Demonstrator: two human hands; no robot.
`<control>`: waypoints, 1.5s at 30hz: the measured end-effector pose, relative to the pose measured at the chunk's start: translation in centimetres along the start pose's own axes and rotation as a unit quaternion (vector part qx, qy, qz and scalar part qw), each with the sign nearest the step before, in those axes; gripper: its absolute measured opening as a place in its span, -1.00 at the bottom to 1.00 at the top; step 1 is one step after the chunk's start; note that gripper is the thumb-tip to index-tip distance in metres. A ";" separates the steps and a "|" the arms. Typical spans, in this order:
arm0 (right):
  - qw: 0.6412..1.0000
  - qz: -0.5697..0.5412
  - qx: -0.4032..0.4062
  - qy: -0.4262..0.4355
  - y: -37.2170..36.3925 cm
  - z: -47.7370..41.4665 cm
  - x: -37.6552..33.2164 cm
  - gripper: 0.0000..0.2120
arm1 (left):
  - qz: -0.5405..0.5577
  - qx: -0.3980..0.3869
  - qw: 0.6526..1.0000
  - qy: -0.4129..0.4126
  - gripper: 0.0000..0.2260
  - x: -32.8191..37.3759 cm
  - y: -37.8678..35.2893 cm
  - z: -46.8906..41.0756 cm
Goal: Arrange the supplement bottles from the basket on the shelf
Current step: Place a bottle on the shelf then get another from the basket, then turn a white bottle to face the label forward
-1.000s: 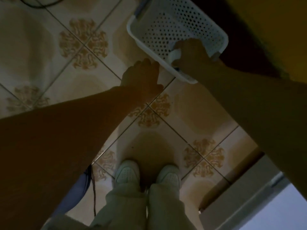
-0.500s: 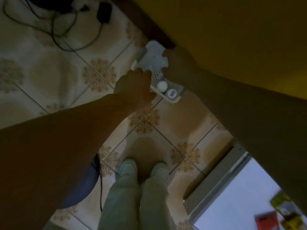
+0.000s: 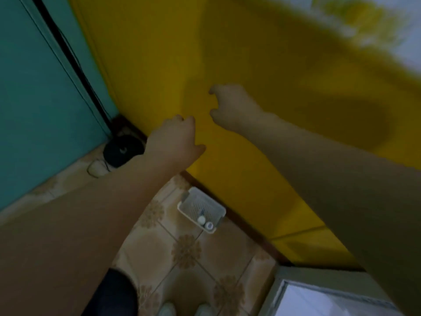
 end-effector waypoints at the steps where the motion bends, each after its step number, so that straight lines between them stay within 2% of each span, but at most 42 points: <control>1: 1.000 0.005 0.022 0.002 3.0 0.6 -0.8 -0.65 | 0.001 0.019 1.000 -0.002 -0.53 0.7 2.7 1.0; 6: 0.994 0.039 0.105 -0.002 16.3 5.5 -5.1 -0.62 | 0.004 0.105 0.994 -0.017 -0.51 3.8 15.4 6.8; 10: 0.982 0.044 0.183 -0.033 25.2 12.7 -8.2 -0.62 | 0.042 0.151 0.986 -0.063 -0.51 6.8 22.6 13.1; 14: 0.964 0.073 0.241 -0.085 30.5 22.3 -10.6 -0.65 | 0.095 0.167 0.972 -0.135 -0.53 10.5 26.1 20.5; 20: 0.933 0.118 0.265 -0.214 36.2 39.9 -12.5 -0.66 | 0.098 0.138 0.948 -0.270 -0.52 19.5 28.5 33.1; 25: 0.885 0.137 0.279 -0.345 40.0 57.7 -12.5 -0.66 | 0.100 0.090 0.912 -0.387 -0.53 29.2 27.4 46.1; 29: 0.828 0.145 0.310 -0.444 41.7 73.0 -12.7 -0.65 | 0.100 0.063 0.871 -0.477 -0.55 37.2 24.7 57.2; 36: 0.765 0.160 0.287 -0.554 40.9 98.7 -15.1 -0.68 | 0.105 -0.024 0.820 -0.561 -0.54 48.4 16.9 78.2; 41: 0.728 0.158 0.274 -0.609 41.2 110.9 -15.1 -0.66 | 0.109 -0.059 0.801 -0.586 -0.53 53.6 12.9 87.3; 45: 0.725 0.147 0.286 -0.609 42.0 113.9 -12.6 -0.61 | 0.084 -0.034 0.806 -0.585 -0.53 56.9 11.9 88.7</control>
Point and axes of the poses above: each hand's wrist, its own z-axis away from the middle knuckle, its own y-axis out of the back of the hand, x = y × z, the point moved 5 cm from there along -z, towards the middle knuckle, and after that the axes turned 11 degrees about y, right-handed, at the moved point
